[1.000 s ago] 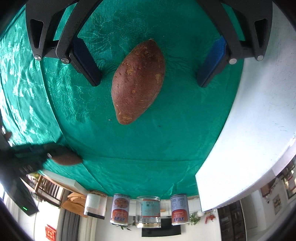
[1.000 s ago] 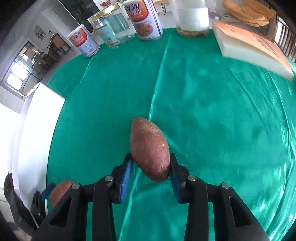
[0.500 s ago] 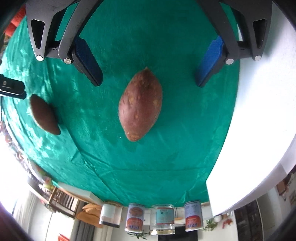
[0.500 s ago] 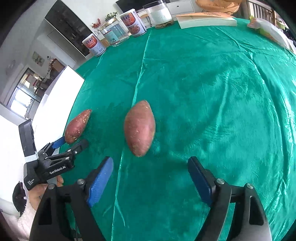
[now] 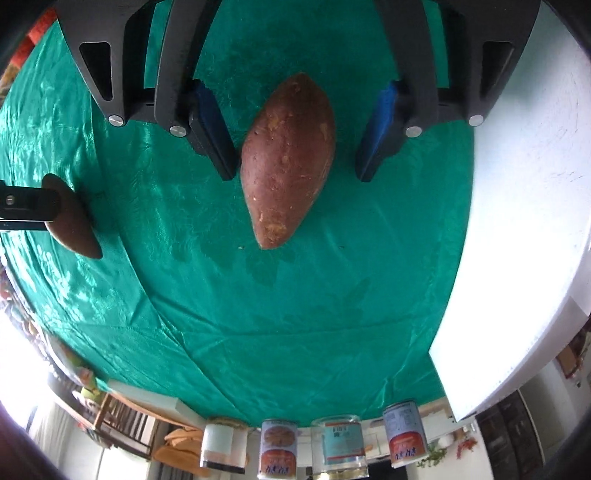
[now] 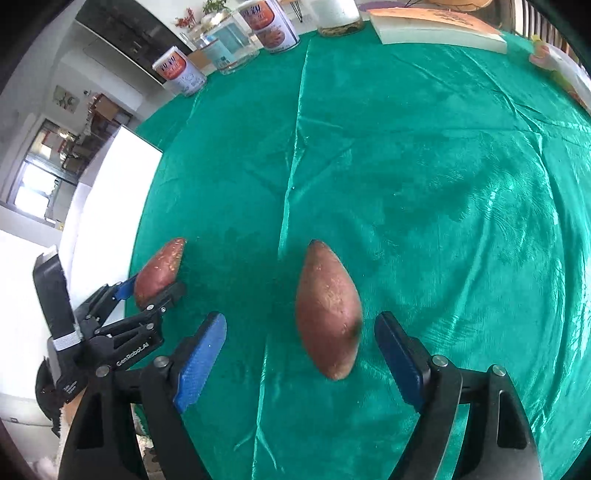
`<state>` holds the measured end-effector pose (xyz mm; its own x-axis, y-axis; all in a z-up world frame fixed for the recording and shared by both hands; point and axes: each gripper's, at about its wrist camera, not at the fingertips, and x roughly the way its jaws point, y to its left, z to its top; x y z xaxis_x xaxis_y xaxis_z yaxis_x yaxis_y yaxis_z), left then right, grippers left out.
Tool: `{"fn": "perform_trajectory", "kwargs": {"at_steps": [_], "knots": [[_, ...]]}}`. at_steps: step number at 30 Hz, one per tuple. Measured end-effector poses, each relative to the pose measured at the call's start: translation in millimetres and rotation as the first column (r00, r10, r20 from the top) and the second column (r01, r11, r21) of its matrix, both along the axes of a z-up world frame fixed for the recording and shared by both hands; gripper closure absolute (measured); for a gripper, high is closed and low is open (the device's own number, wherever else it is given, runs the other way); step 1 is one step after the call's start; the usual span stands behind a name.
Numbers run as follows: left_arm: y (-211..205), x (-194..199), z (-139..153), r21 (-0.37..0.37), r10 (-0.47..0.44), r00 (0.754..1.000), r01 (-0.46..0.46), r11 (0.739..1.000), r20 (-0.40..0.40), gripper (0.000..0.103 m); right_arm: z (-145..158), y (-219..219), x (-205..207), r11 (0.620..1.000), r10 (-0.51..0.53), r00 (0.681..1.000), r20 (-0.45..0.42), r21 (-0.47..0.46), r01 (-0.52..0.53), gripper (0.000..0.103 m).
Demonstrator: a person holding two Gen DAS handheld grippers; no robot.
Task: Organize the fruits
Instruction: 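Carry both sweet potatoes over the box and open both tools to drop them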
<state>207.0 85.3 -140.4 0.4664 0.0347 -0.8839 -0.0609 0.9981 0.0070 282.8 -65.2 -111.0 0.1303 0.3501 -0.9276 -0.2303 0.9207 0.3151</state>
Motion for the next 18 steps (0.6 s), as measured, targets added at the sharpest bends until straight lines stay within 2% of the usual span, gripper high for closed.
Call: {"fn": "perform_trajectory", "kwargs": {"at_steps": [1, 2, 3, 4, 8, 10, 14, 17, 18], "knots": [[0.4, -1.3, 1.9, -0.019, -0.007, 1.0, 0.007, 1.0, 0.012, 0.061, -3.3, 5.5, 3.5, 1.0, 0.01, 1.0, 0.003, -0.026, -0.01, 0.029], [1.4, -1.9, 3.5, -0.026, 0.0, 1.0, 0.0, 1.0, 0.017, 0.061, -5.7, 10.7, 6.2, 0.998, 0.027, 1.0, 0.012, -0.058, -0.026, 0.037], [2.8, -3.5, 3.9, -0.034, 0.01, 1.0, -0.009, 0.999, 0.02, 0.061, -7.7, 13.9, 6.1, 0.993, 0.048, 0.999, 0.024, -0.106, -0.045, 0.055], [4.7, -7.2, 4.8, -0.052, 0.016, 1.0, -0.014, 0.999, 0.025, 0.061, -7.8, 14.5, 5.5, 0.993, 0.054, 0.998, 0.033, -0.109, -0.05, 0.063], [12.8, -39.5, 25.9, -0.191, 0.028, 0.996, -0.013, 0.982, 0.08, 0.061, 2.4, -5.9, -13.6, 0.999, -0.015, 0.999, 0.032, 0.044, 0.014, 0.063], [15.3, -62.6, 40.9, -0.28, 0.022, 0.994, 0.008, 0.96, 0.102, 0.061, 10.6, -18.5, -30.2, 0.988, -0.052, 0.998, 0.021, 0.146, 0.048, 0.063], [20.0, -116.2, 77.4, -0.47, -0.01, 0.991, 0.072, 0.88, 0.133, 0.061, 37.2, -21.5, -62.2, 0.929, -0.067, 0.998, -0.008, 0.364, 0.065, 0.063], [41.0, -153.6, 115.6, -0.581, 0.01, 0.984, 0.096, 0.808, 0.176, 0.061, 71.5, 7.7, -80.6, 0.899, 0.003, 1.0, 0.031, 0.438, -0.016, 0.063], [51.8, -162.8, 130.3, -0.602, 0.031, 0.98, 0.095, 0.793, 0.195, 0.061, 83.3, 30.3, -85.0, 0.892, 0.039, 0.998, 0.053, 0.448, -0.059, 0.063]]}}
